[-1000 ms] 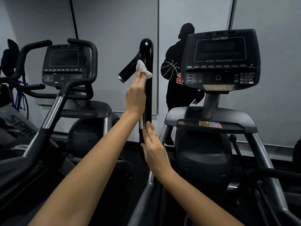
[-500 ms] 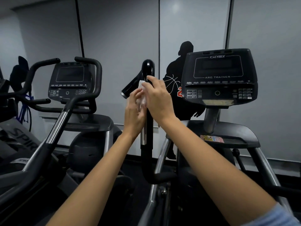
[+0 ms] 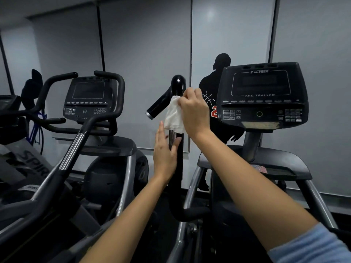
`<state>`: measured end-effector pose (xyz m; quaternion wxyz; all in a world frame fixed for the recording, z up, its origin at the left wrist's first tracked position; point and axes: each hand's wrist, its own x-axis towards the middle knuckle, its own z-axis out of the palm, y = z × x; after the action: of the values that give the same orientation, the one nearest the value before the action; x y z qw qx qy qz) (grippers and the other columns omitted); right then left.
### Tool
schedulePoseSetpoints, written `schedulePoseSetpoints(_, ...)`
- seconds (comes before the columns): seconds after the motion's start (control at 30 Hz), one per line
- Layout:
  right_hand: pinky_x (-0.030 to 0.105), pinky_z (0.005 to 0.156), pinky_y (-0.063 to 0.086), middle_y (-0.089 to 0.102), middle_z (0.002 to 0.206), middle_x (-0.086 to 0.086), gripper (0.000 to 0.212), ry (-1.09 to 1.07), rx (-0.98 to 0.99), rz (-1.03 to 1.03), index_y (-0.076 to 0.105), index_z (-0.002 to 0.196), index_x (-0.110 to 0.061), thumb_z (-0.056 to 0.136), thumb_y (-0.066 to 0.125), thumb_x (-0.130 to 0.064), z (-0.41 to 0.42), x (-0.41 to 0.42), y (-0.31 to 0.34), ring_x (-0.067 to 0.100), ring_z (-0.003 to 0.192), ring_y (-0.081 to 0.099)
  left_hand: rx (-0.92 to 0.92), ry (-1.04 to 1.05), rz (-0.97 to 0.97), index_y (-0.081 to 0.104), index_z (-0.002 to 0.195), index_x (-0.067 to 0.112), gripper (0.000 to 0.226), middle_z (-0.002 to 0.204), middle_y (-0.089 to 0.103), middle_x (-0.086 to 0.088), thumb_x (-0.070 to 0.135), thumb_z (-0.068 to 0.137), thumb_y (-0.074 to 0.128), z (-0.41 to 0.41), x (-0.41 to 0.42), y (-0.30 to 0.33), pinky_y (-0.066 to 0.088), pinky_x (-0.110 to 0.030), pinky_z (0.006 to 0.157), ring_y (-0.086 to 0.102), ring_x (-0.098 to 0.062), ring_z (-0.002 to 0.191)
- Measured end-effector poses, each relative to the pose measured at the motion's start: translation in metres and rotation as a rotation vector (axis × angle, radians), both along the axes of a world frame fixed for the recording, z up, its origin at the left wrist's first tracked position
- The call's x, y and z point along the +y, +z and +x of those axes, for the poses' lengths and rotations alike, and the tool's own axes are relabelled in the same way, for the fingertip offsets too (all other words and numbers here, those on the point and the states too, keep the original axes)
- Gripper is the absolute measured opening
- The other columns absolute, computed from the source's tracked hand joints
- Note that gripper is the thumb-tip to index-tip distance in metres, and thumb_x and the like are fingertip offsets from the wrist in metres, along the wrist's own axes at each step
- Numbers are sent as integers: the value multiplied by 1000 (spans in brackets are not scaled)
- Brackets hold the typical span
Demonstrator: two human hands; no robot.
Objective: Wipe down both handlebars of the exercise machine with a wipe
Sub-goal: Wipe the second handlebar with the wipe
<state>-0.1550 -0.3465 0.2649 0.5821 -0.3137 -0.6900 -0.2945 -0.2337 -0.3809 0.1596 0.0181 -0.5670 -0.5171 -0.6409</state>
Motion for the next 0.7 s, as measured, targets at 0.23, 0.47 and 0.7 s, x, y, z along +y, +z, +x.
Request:
schedulePoseSetpoints(0.23, 30, 68, 56, 53, 130, 17, 49, 7, -53, -148, 54, 125, 0, 78, 68, -2, -13, -11, -43, 30, 99, 57, -102, -70, -19, 52, 126, 16, 36, 107, 66, -4, 32, 94, 52, -2, 2, -4, 53, -46, 86, 63, -18, 98)
schedulePoseSetpoints(0.47, 21, 38, 48, 65, 82, 8, 44, -41, -162, 55, 72, 88, -5, 47, 82, 8, 3, -14, -29, 19, 63, 61, 12, -14, -40, 31, 145, 17, 60, 137, 54, -5, 29, 92, 56, -4, -1, 7, 46, -41, 101, 53, -21, 123)
schedulePoseSetpoints(0.7, 29, 39, 51, 55, 72, 10, 30, 84, -147, -21, 67, 83, -1, 60, 72, 17, 5, -2, -20, 23, 61, 56, -1, -42, -2, 34, 143, 12, 58, 142, 47, -3, 27, 92, 56, -1, -5, 6, 35, -24, 104, 45, -16, 131)
